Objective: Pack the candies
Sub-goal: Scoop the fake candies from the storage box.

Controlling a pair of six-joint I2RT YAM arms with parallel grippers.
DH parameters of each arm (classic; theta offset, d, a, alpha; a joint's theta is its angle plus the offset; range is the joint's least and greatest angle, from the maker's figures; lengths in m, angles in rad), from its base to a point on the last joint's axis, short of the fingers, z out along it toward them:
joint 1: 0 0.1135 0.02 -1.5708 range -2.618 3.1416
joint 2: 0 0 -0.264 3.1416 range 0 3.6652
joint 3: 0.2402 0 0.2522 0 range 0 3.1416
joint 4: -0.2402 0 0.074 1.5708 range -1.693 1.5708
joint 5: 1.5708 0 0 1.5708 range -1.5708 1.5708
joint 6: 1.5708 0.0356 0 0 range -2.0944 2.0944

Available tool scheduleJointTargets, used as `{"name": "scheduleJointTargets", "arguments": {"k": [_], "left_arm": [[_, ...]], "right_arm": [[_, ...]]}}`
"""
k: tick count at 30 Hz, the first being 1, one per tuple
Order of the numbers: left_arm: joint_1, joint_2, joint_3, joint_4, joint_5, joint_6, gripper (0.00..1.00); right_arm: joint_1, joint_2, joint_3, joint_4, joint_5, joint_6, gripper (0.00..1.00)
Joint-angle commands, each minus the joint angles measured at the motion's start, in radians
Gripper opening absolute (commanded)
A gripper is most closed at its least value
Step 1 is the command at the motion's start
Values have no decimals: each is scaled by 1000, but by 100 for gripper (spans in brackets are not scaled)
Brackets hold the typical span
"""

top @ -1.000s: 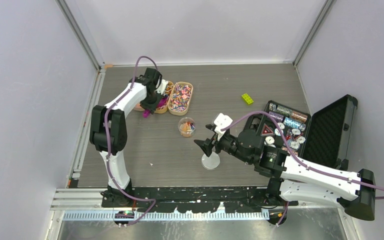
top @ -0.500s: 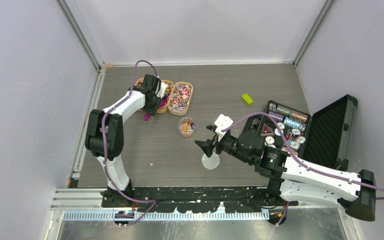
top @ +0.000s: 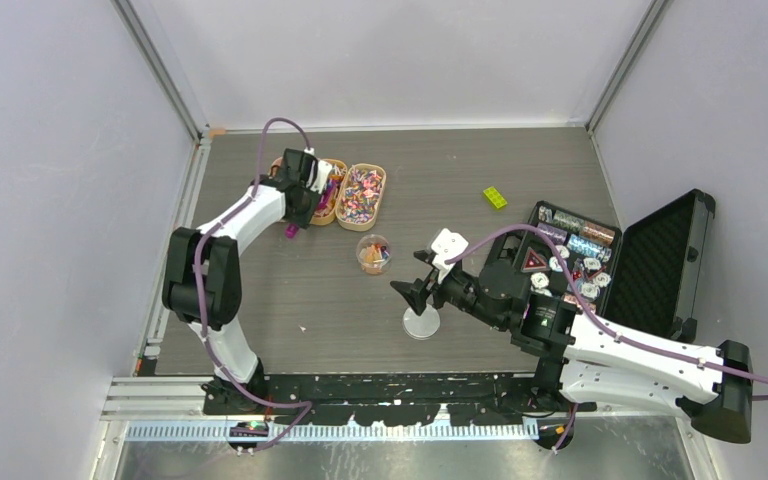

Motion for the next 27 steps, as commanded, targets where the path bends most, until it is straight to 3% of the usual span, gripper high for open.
{"name": "scheduleJointTargets", "arguments": {"k": [1, 21, 27], "left_arm": [[3, -70, -4, 50, -19, -3, 0], [1, -254, 10, -151, 1, -21, 0], [-1, -337, 39, -249, 109, 19, 0]], "right_arm": [[6, -23, -3, 53, 16, 12, 74], [7, -128, -42, 39, 48, 48, 74], [6, -159, -39, 11, 66, 51, 74]]}}
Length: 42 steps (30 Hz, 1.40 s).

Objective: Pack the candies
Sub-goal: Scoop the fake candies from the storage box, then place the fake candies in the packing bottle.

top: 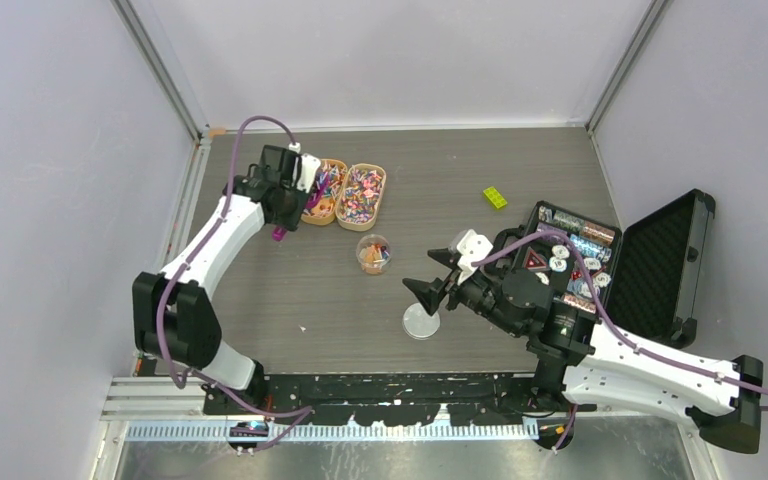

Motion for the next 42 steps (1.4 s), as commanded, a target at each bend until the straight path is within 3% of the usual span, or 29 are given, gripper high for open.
{"name": "scheduleJointTargets", "arguments": {"k": [1, 4, 12, 22, 35, 42], "left_arm": [[-4, -106, 53, -85, 120, 32, 0], [-27, -142, 61, -137, 205, 86, 0], [-135, -236, 51, -218, 236, 209, 0], [-168, -304, 40, -258, 314, 314, 0], [-260, -231, 116, -417, 178, 347, 0], [-317, -162, 111, -494, 14, 337, 0]], "right_arm": [[7, -44, 6, 12, 32, 16, 74], [7, -58, 7, -10, 37, 13, 74], [6, -113, 11, -99, 80, 15, 73], [6, -201, 31, -223, 115, 38, 73], [7, -254, 63, -319, 163, 42, 74], [7, -285, 76, -353, 175, 26, 75]]}}
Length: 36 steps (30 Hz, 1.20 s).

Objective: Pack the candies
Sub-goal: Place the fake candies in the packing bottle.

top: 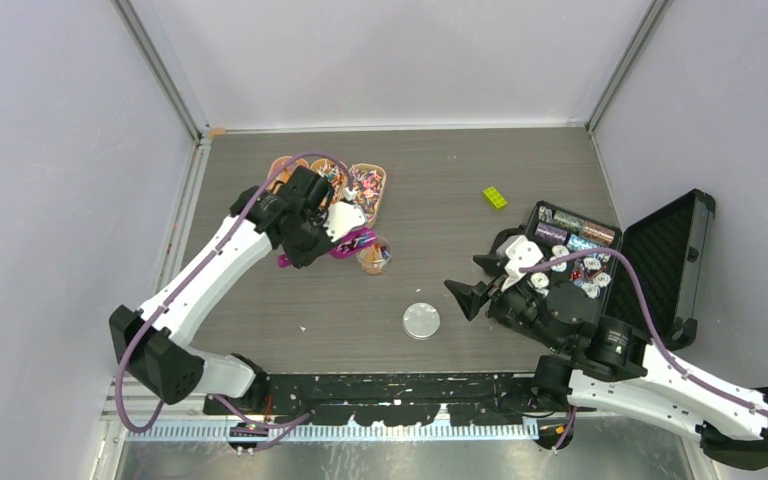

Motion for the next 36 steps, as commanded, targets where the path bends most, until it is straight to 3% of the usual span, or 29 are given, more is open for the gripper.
{"name": "scheduleJointTargets", "arguments": {"k": [1, 22, 36], "left_arm": [[-30, 37, 27, -56, -103, 7, 0], [-132, 242, 160, -203, -227, -58, 0], [-156, 280, 225, -225, -269, -66, 0]], "right_arm": [[6, -28, 51, -8, 28, -14, 74], [7, -85, 22, -1, 44, -14, 75], [6, -88, 6, 11, 53, -40, 74]]}}
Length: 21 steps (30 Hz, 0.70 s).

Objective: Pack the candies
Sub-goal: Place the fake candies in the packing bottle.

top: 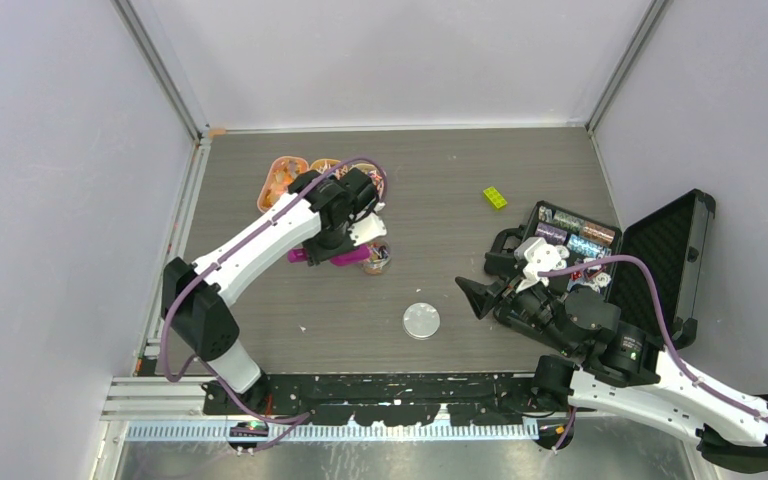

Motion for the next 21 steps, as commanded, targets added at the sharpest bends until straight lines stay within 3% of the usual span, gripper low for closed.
{"name": "scheduleJointTargets", "arguments": {"k": [1, 13, 21], "left_arm": [[-6, -20, 25, 3, -17, 1, 0], [-5, -188, -29, 174, 50, 11, 0], [6, -346, -196, 390, 34, 71, 0]], "right_arm": [[7, -13, -5, 38, 19, -18, 74], [8, -12, -13, 49, 16, -15, 74], [7, -8, -14, 53, 12, -5, 74]]}}
